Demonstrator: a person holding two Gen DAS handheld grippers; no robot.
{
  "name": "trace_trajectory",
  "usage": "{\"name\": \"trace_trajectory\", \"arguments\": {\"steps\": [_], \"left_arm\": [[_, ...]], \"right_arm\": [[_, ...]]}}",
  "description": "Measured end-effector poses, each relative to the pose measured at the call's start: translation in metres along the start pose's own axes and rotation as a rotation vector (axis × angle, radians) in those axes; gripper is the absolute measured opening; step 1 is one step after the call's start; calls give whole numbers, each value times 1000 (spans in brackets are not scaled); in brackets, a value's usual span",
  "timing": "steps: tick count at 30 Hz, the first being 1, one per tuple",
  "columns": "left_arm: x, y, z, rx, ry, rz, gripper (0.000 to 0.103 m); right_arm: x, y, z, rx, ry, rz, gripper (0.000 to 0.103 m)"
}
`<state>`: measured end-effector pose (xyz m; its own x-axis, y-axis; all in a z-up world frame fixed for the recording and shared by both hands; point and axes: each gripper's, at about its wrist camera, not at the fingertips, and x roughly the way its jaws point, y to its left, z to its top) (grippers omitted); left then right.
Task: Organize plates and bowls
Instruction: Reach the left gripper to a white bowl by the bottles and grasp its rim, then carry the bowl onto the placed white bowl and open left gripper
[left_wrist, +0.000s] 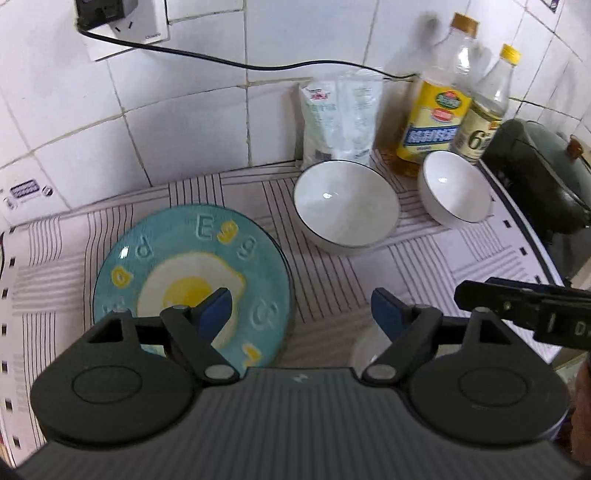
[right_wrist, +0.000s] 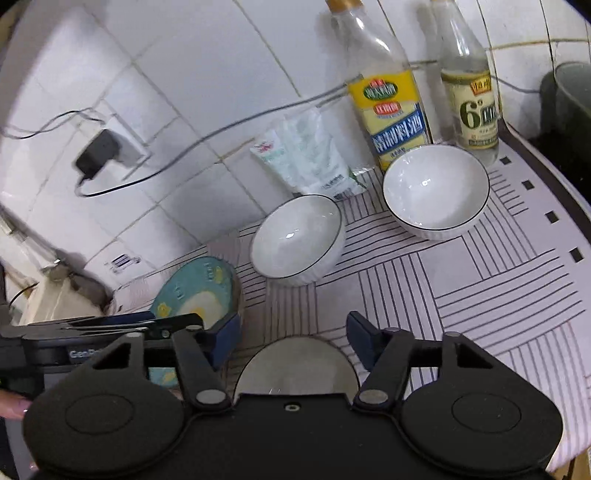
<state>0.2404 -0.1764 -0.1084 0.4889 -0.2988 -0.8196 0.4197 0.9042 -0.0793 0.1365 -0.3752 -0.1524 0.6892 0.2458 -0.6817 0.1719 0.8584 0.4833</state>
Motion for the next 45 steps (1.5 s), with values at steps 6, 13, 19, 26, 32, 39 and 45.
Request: {"name": "trace_trajectory", "arguments": {"steps": [6, 13, 19, 26, 32, 39, 45], "left_arm": [[35, 17, 23, 8, -20, 12, 82], [75, 19, 45, 14, -17, -22, 81], [101, 10, 53, 34, -18, -14, 76], [112, 11, 59, 28, -11, -9, 45], [109, -3, 54, 104, -26, -24, 13], [105, -10, 49, 91, -44, -27, 8], [110, -10, 50, 70, -16, -21, 9]], "right_arm": [[40, -9, 16, 88, 3, -24, 56], [76, -17, 30, 169, -2, -56, 54], [96, -24, 44, 190, -19, -135, 47], [99, -24, 41, 145, -18, -152, 10], [97, -30, 38, 164, -19, -135, 9], [105, -37, 37, 212, 0, -120, 11], [110, -35, 43, 214, 33, -112, 13]]}}
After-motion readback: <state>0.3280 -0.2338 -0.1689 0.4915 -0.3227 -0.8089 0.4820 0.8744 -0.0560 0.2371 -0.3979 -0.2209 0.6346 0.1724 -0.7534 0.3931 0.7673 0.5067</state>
